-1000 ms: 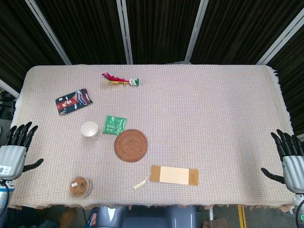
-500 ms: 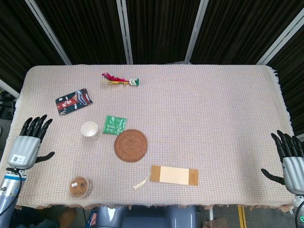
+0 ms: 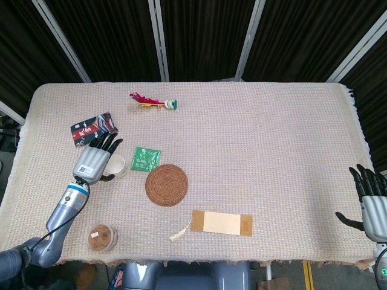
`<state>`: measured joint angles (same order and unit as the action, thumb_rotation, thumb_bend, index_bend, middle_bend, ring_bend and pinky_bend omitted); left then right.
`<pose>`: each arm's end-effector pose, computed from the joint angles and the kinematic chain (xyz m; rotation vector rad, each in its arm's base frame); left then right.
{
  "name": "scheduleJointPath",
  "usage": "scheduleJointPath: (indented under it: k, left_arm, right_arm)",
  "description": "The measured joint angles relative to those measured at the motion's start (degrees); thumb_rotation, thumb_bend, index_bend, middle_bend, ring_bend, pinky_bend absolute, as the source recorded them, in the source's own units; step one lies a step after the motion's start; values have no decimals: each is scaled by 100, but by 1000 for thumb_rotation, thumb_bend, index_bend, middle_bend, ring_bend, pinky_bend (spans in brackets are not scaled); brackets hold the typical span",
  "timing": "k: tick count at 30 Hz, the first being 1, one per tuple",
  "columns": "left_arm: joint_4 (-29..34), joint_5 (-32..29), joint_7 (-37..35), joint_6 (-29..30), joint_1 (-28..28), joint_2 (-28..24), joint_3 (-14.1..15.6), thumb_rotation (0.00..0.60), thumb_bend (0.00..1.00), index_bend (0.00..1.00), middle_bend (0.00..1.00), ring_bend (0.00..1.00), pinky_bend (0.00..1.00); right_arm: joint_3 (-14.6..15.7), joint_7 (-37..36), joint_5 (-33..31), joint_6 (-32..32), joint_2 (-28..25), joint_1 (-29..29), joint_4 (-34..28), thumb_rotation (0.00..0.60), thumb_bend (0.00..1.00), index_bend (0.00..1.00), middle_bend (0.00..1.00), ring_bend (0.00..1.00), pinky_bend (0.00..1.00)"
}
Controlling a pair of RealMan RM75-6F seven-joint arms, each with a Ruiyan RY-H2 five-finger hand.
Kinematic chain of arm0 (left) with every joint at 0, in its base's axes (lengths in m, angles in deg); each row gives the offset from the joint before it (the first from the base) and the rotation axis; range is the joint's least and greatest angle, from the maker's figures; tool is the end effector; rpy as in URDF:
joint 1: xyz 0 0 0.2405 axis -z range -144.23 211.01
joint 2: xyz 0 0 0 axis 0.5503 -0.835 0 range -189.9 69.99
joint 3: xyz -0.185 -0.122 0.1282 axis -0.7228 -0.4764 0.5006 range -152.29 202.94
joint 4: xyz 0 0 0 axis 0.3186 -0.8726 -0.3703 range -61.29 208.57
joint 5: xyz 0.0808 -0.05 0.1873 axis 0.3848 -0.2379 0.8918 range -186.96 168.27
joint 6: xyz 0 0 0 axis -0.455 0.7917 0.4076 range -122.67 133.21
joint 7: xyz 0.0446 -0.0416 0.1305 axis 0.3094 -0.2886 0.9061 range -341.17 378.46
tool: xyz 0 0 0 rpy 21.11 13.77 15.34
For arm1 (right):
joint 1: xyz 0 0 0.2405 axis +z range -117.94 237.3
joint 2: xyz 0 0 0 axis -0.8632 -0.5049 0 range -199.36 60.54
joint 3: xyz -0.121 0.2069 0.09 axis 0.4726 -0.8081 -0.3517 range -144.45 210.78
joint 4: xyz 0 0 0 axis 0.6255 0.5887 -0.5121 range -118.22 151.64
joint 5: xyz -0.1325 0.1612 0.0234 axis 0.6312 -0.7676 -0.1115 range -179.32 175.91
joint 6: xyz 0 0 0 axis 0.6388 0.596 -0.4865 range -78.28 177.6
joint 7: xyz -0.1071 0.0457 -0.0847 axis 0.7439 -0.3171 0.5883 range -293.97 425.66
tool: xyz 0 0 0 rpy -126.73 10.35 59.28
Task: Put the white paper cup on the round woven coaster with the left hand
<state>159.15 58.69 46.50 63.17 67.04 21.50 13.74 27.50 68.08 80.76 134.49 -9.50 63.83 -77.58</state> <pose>-0.2052 0.3378 0.0378 -1.7761 -0.7423 -0.7539 -0.3152 -0.1868 0.1894 1.3256 -0.8428 0.8446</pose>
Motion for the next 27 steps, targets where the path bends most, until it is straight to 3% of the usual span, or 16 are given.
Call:
scheduleJointPath:
  k: [8,13,27]
  left_arm:
    - [-681,-355,-45,-521,310,339,45,600,24,226,192,147,301]
    - [-878,-462,-177,-575,386,488,69,600,149,331,363,333,435]
    - [-90,-878,95,-412,414,175,81,600,172,370,393,388,488]
  right_arm:
    - [-71,114,-209,-83,49,20,65,600,0,0,0,0,0]
    - [-80,180,-240,-102,78,32,90,600,0,0,0,0,0]
    - [-102,257,-296,-142,124,62,106,600,0,0,0,0,0]
